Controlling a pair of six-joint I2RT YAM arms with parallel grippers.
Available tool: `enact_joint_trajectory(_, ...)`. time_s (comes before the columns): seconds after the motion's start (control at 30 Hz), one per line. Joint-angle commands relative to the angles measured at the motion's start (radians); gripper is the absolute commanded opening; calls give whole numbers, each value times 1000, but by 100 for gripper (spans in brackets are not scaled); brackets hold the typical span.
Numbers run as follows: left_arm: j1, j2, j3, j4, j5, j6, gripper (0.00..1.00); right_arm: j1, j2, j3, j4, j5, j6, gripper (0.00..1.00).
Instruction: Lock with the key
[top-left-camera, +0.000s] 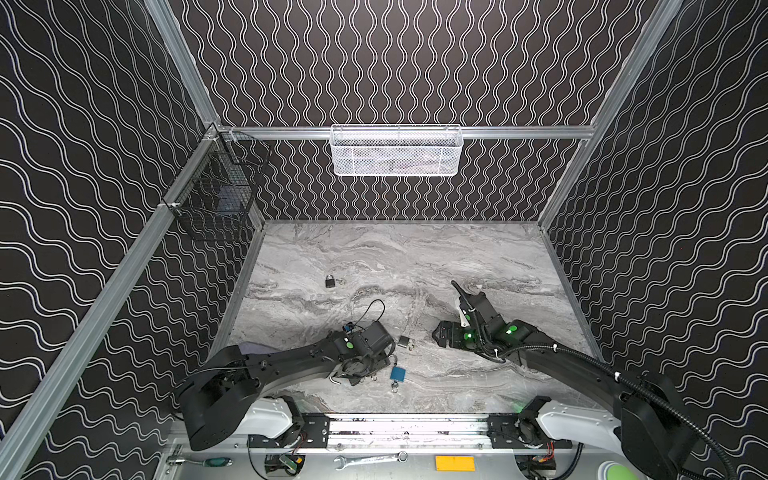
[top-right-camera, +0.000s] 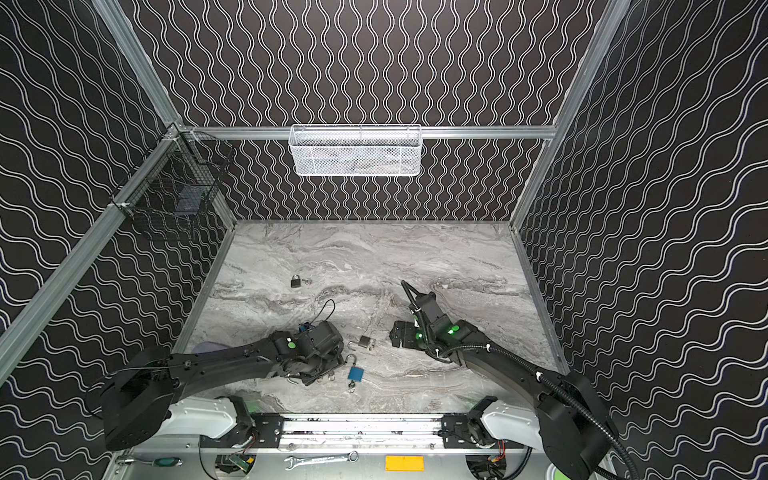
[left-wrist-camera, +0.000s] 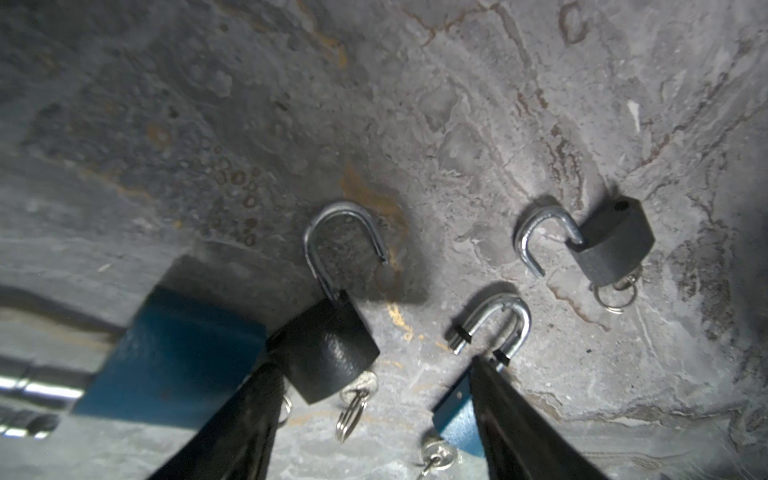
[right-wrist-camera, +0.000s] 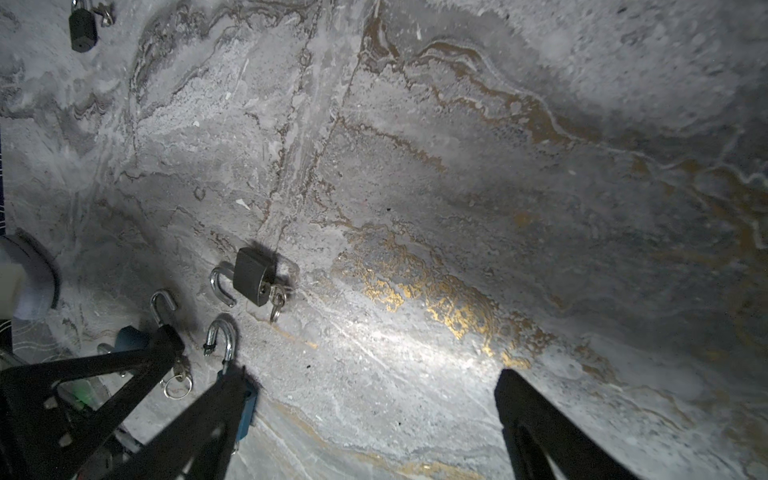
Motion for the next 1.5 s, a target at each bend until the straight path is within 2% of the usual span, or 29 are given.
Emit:
enact_joint_trajectory(0.0,1,24,15,13,-4,-4,75,-1,-13,-8,27,-13,-11,95)
enact_joint_trajectory(0.37,5,71,84,-37,-35,24,73,-3,-28,-21,25,-16,-16,94)
enact_joint_trajectory(0.63,22,118,97,-42,-18,53,71,-4,-45,-22,15,-5,-13,94)
enact_joint_trajectory(1.0,43,170,115,-48,-23,78,60,-9,-57,-28,8,0,-7,92)
enact_joint_trajectory(1.33,46,204,127,-82,-40,90,56,-18,-73,-19,-8,10,-8,92)
enact_joint_trajectory(1.47,47,225,132,-92,-40,103,51,-19,-78,-26,-2,9,-1,92)
